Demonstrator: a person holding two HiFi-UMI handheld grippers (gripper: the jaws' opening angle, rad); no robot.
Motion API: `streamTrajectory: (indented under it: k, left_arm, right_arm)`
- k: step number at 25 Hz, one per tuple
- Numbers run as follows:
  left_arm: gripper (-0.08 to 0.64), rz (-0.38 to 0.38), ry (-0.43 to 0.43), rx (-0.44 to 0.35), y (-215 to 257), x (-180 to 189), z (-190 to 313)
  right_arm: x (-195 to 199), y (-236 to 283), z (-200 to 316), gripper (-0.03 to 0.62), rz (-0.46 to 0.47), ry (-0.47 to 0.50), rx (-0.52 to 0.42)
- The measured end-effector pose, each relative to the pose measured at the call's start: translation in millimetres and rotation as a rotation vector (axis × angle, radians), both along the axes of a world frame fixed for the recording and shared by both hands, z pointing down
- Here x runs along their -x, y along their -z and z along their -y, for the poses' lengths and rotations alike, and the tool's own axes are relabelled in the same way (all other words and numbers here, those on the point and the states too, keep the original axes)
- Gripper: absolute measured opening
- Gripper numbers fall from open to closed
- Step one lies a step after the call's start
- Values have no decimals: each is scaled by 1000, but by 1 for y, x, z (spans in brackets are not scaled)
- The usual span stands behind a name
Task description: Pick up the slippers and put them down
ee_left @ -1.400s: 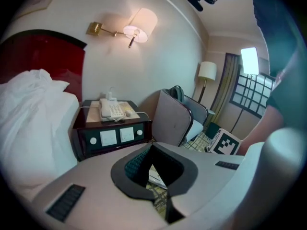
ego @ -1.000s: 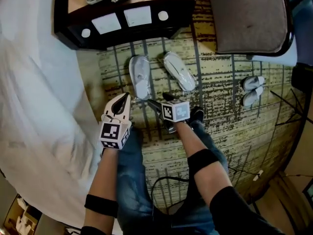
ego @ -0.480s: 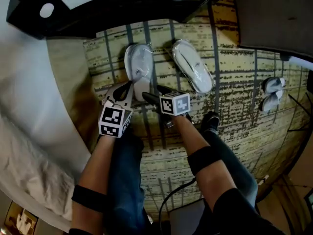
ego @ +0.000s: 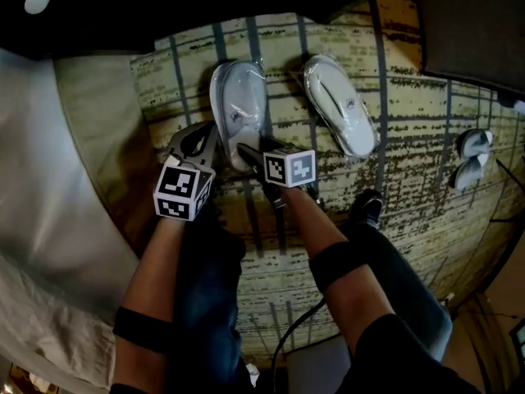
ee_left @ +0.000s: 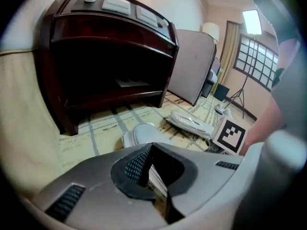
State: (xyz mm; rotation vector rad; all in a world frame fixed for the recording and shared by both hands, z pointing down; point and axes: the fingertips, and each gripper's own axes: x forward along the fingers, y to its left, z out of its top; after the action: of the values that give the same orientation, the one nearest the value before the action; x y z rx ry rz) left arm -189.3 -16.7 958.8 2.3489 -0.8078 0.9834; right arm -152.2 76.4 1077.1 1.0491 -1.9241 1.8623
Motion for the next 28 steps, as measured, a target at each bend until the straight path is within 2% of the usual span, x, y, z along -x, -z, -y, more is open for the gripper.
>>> streamTrajectory:
  k: [3, 7, 12, 17, 20, 23, 28]
  left_arm:
    - [1, -9, 28, 5, -1, 9, 2]
    - [1, -14, 60, 8, -4, 16, 3]
    - [1, 11, 64, -14, -9, 21, 4]
    - [1, 24, 96, -41, -7, 27, 17]
    - [1, 21, 124, -59, 3, 29, 25]
    - [1, 9, 145, -68, 16, 28, 36]
    - [1, 38, 213, -131, 21, 52, 58]
  right_arm:
    - [6, 6, 5, 205, 55, -16, 8]
    - [8, 13, 14, 170, 94, -45, -21]
    - [0, 28, 21, 156, 95, -24, -123]
    - [-5, 38, 20, 156, 35, 133, -192]
    - [-6, 50, 23, 156, 45, 174, -198]
    - [-3, 69, 43, 156, 74, 202, -232]
    - [8, 98, 94, 155, 85, 222, -322]
